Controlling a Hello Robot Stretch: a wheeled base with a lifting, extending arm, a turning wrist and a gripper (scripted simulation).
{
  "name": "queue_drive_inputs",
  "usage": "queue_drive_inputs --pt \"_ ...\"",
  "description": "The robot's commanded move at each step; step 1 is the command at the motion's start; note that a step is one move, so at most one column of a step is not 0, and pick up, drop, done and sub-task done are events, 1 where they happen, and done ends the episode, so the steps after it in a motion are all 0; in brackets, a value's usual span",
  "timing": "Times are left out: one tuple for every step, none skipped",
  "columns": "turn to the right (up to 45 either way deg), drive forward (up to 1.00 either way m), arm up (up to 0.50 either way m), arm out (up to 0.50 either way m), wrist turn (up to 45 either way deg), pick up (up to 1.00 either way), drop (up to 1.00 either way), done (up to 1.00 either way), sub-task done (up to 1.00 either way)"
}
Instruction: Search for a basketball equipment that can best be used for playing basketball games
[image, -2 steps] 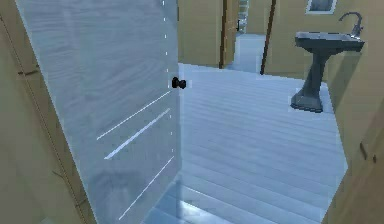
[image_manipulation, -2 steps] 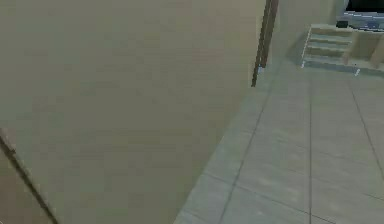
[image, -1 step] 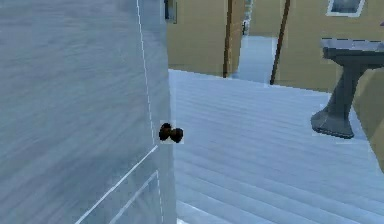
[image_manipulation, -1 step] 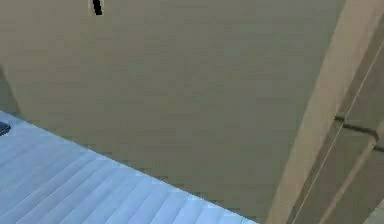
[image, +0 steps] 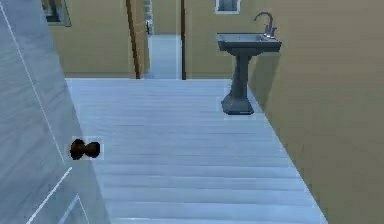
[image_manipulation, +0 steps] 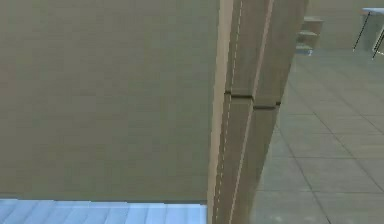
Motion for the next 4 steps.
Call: queue_drive_inputs --pt "0.0 0.6 0.0 0.0 0.0 0.0 0.0 0.0 0.0" --pt "-9.0 0.0 0.0 0.0 0.0 0.0 0.0 0.0 0.0" --pt "-3.0 0.0 0.0 0.0 0.0 0.0 0.0 0.0 0.0" --pt "45.0 0.0 0.0 0.0 0.0 0.0 0.0 0.0 0.0"
